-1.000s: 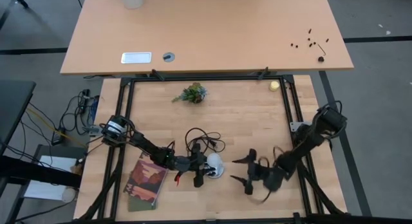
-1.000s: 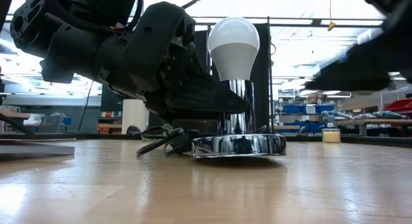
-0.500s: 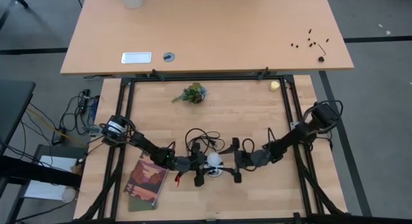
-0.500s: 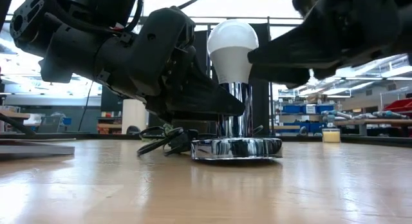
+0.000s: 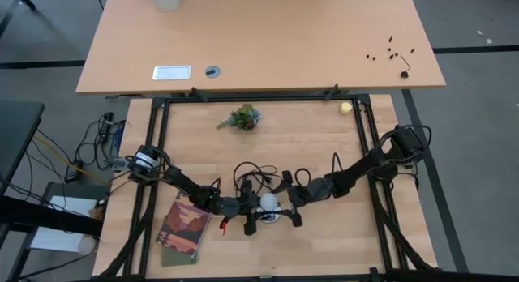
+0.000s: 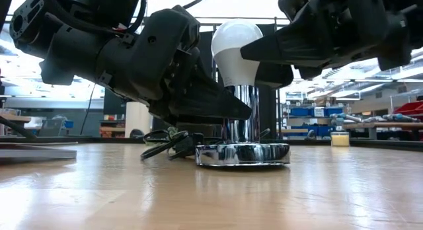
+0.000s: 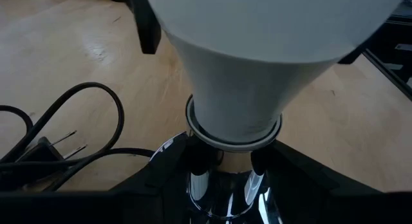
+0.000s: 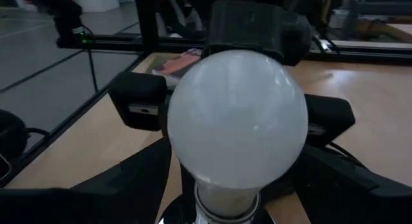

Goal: Screw lightbulb
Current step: Insert the white lightbulb into the lamp socket

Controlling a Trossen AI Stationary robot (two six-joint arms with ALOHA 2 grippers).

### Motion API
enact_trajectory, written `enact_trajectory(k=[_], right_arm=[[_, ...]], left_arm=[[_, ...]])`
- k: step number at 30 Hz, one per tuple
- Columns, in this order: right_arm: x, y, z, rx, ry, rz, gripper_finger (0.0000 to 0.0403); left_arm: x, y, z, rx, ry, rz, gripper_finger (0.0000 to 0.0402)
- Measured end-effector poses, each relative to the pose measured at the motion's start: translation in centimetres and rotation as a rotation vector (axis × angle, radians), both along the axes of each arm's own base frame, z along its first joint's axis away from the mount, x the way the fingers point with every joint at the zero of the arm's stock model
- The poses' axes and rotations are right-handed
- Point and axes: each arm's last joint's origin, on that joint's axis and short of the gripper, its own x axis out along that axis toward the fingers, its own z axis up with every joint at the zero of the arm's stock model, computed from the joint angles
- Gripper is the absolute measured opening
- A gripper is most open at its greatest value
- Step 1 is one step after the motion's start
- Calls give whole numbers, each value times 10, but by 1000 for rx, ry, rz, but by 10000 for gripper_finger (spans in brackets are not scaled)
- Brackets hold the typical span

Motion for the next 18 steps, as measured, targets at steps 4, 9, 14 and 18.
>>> enact_trajectory(k=[4,9,14,18], right_arm=[[1,-3,0,0,0,44,308],[5,-6,2,5,-9,108,308],[15,-10,4,9,-17,149,312],[28,-10,-1,22,-16,186,320]], left_arm=[[0,0,0,1,0,-6,188],[0,-1,0,-8,0,-32,188],[0,-1,0,-8,0,-31,188],[0,-1,0,-12,2,-27,188]])
